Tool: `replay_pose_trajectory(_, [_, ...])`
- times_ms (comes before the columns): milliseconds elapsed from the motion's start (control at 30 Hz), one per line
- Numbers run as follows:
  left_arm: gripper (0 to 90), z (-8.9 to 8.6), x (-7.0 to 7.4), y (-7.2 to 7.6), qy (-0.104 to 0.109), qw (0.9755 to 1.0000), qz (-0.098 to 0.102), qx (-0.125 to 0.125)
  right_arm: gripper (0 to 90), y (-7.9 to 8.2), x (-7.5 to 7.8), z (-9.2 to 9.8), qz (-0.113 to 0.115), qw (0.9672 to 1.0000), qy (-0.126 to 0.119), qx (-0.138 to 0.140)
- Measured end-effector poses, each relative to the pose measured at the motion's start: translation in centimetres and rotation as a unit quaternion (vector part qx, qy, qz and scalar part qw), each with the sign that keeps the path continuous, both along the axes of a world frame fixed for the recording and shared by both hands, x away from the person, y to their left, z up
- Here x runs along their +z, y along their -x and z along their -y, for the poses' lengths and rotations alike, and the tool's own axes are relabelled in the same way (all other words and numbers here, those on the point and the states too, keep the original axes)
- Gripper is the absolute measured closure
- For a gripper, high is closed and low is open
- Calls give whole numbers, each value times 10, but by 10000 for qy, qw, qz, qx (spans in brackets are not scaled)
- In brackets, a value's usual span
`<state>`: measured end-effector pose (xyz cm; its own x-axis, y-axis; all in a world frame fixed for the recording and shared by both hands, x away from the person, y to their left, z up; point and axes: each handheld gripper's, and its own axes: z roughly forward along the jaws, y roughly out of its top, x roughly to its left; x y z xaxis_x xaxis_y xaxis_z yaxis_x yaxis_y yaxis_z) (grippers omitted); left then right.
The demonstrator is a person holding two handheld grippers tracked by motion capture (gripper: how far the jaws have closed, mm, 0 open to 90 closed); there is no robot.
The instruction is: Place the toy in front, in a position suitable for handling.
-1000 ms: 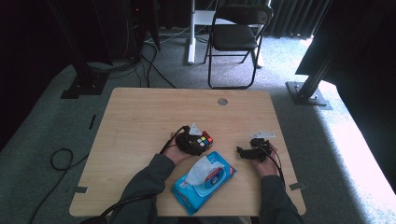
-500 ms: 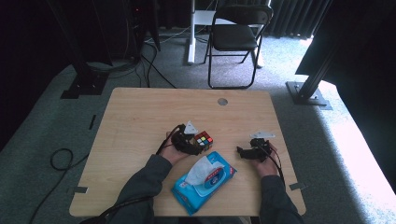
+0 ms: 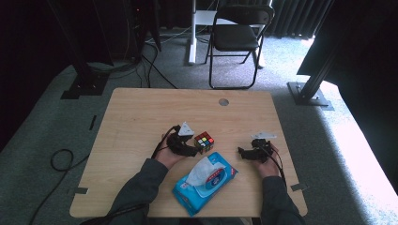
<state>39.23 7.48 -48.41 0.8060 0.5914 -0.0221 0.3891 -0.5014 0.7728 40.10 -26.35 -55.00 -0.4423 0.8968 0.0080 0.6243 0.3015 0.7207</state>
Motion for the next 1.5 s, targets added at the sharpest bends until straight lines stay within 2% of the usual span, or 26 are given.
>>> replay_pose_trajectory(100, [336, -4, 5, 6, 119, 9999, -13, -48, 114, 0, 0, 0, -1, 10000, 2, 0])
replay_pose_trajectory(300, [362, -9, 12, 16, 188, 9997, -45, -160, 114, 0, 0, 0, -1, 10000, 0, 2])
replay_pose_trajectory(400, [364, -10, 14, 22, 149, 9998, -56, -151, 114, 0, 0, 0, -1, 10000, 1, 2])
replay_pose_trajectory(633, [364, -15, 15, 32, 292, 9993, -143, -167, 114, 0, 0, 0, 0, 10000, 2, 1])
replay_pose_trajectory(667, [364, -17, 16, 33, 368, 9991, -164, -128, 114, 0, 0, 0, -1, 10000, 1, 1])
replay_pose_trajectory(800, [364, -20, 18, 36, 450, 9988, -166, -82, 114, 0, 0, 0, 0, 10000, -1, 0])
replay_pose_trajectory(900, [374, -22, 18, 37, 548, 9981, -253, -94, 114, 0, 0, 0, -1, 10000, 1, 1])
replay_pose_trajectory(1067, [390, -25, 21, 40, 590, 9979, -233, -93, 114, 0, 0, 0, 0, 10000, 1, 1])
replay_pose_trajectory(1233, [406, -26, 20, 42, 643, 9972, -345, -183, 114, 0, 0, 0, -1, 10000, 1, 1])
replay_pose_trajectory(1433, [370, -28, 19, 46, 553, 9980, -287, -143, 114, 0, 0, 0, -1, 10000, -2, -1])
replay_pose_trajectory(1500, [368, -28, 20, 46, 582, 9978, -279, -142, 114, 0, 0, 0, 0, 10000, 0, -1])
